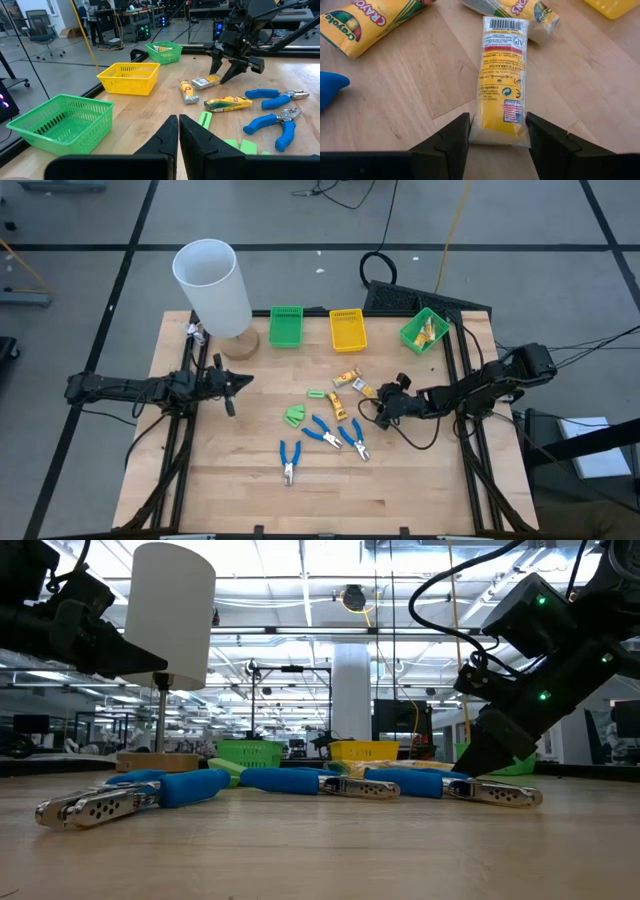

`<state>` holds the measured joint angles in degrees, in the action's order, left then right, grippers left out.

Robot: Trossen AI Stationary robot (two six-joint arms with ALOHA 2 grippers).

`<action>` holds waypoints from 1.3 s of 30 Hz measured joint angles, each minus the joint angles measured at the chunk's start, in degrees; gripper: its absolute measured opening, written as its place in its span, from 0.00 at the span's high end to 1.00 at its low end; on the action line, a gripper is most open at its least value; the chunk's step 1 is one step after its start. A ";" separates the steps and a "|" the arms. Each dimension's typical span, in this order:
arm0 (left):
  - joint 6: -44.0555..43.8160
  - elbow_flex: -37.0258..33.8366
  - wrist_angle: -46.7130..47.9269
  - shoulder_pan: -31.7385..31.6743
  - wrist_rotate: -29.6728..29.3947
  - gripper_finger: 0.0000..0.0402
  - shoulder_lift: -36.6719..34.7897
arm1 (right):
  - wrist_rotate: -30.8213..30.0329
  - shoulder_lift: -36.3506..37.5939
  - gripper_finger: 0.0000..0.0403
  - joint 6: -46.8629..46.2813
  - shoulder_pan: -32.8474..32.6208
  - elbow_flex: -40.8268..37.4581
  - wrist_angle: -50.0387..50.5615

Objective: Pick & Place School Supplies
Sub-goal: Put the yellow crayon box into the right green bin

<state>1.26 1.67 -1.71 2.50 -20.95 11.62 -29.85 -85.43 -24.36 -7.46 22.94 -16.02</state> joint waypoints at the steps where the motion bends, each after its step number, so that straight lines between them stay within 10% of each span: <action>1: 0.00 0.02 0.02 0.00 0.02 0.95 0.00 | 0.00 0.00 0.57 0.00 0.00 0.00 -0.01; 39: -0.01 0.00 0.01 -0.01 0.02 0.95 0.00 | 1.77 3.59 0.59 1.11 0.00 -0.07 -0.08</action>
<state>1.25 1.68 -1.70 2.49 -20.93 11.62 -28.08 -81.84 -23.24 -7.46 22.87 -16.11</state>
